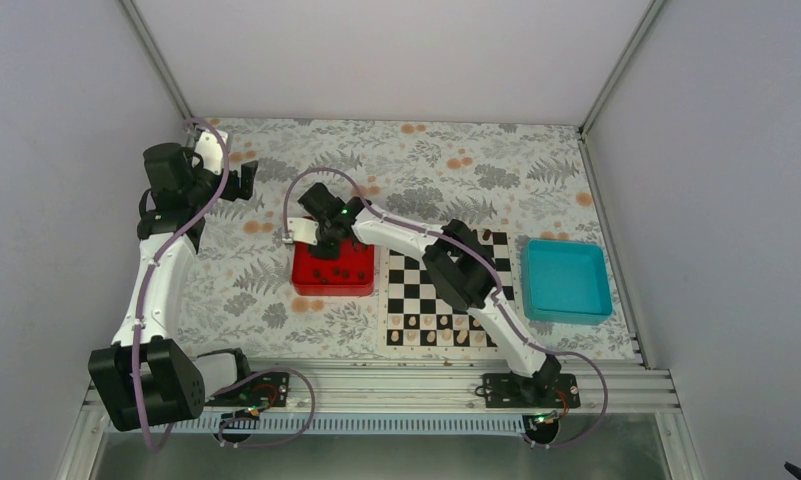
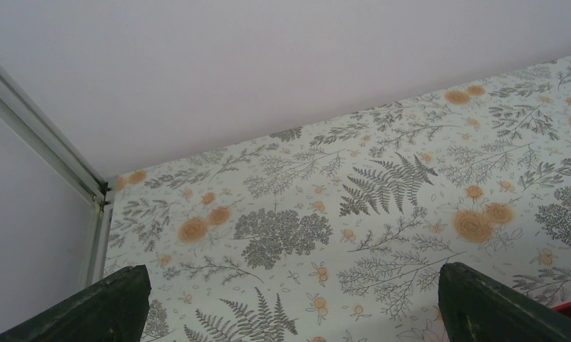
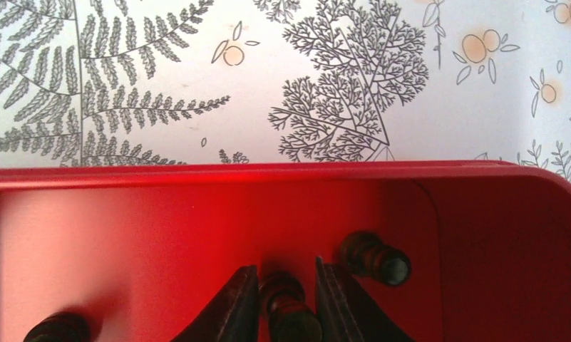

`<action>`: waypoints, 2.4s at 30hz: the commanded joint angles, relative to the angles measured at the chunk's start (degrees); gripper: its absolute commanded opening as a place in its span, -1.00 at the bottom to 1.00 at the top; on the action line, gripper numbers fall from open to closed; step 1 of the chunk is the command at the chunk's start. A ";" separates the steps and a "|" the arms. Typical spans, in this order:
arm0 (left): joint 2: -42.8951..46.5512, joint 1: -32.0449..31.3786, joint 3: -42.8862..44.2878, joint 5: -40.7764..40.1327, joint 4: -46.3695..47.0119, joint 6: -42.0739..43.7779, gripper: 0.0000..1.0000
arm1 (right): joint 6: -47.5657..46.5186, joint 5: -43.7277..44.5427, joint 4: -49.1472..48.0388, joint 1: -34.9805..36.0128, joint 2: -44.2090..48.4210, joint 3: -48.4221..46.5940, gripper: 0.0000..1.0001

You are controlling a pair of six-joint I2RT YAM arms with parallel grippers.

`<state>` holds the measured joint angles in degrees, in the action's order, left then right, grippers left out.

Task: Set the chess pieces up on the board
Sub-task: Pick up the chess piece from the storage box, then place the chess piece on the chessboard.

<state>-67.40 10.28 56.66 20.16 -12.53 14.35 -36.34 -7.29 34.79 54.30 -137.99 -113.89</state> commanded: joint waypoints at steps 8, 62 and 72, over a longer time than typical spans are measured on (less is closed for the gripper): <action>0.42 0.35 -0.54 0.58 0.76 0.24 1.00 | 1.02 -0.50 2.55 -0.37 3.65 -1.66 -0.89; 0.26 0.42 0.11 1.24 -0.27 -0.02 1.00 | -1.02 -8.54 1.25 -21.57 19.21 26.60 -0.92; 0.11 0.44 -0.02 1.24 -0.20 0.04 1.00 | -0.80 -8.89 1.24 -21.56 18.58 26.54 -0.92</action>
<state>-67.40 10.50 56.66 20.21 -12.58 14.35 -36.84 -14.59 36.01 32.56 -120.03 -87.26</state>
